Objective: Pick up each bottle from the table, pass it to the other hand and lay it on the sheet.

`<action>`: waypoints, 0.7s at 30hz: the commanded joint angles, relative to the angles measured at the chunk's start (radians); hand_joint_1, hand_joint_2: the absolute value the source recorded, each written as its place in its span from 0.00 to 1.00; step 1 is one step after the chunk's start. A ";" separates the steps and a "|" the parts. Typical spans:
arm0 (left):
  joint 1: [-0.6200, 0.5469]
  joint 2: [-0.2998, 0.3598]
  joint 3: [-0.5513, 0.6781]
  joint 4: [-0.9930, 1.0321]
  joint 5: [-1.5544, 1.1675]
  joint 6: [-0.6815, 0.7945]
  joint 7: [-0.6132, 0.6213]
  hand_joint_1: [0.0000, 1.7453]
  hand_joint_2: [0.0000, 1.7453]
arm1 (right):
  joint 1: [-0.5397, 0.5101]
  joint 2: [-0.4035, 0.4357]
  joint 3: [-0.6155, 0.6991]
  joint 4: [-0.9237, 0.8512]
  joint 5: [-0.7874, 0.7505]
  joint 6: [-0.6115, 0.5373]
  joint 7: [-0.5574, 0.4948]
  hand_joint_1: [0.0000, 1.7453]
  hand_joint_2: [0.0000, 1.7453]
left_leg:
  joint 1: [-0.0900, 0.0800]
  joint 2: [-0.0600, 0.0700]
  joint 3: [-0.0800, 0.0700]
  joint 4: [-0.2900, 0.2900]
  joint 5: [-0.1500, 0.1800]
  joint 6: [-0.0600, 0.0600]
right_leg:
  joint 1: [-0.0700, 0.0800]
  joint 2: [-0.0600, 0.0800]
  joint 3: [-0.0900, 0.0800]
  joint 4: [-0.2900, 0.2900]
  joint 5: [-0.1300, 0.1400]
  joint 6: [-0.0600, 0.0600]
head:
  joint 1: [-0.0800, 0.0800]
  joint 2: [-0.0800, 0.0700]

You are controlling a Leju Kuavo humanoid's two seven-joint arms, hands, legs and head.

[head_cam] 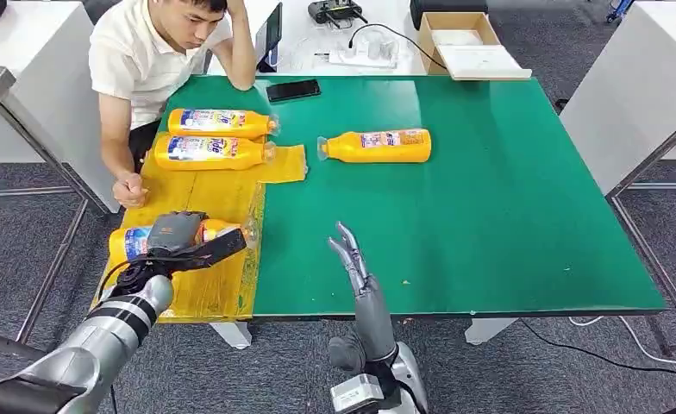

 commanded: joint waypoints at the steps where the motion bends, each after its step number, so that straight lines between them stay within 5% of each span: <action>1: 0.008 0.003 0.052 0.064 0.111 -0.093 -0.132 0.00 1.00 | -0.027 -0.005 -0.007 0.077 -0.017 0.000 -0.005 0.00 0.00 | 0.000 0.003 0.005 -0.002 -0.001 -0.001 | 0.001 0.001 0.004 -0.001 -0.001 -0.002 | 0.000 0.000; 6: 0.085 0.031 -0.006 -0.125 0.182 -0.176 -0.266 0.00 1.00 | -0.026 -0.009 -0.014 0.094 -0.021 0.011 -0.015 0.00 0.00 | 0.000 0.003 0.005 -0.002 -0.001 -0.001 | 0.000 0.002 0.004 -0.002 0.000 -0.001 | 0.000 0.000; 13: 0.149 0.087 -0.179 -0.397 0.148 -0.148 -0.255 0.00 1.00 | -0.022 -0.006 -0.030 0.099 -0.017 0.025 -0.023 0.00 0.00 | 0.000 -0.001 0.002 -0.001 -0.001 -0.001 | 0.000 0.000 0.003 -0.001 -0.001 -0.001 | 0.000 0.000; 21: 0.195 0.118 -0.205 -0.506 0.165 -0.127 -0.248 0.00 1.00 | -0.022 -0.004 -0.042 0.109 -0.015 0.027 -0.023 0.00 0.00 | 0.001 0.000 0.002 -0.001 -0.001 -0.001 | 0.001 0.000 0.003 -0.001 -0.001 -0.002 | 0.000 0.000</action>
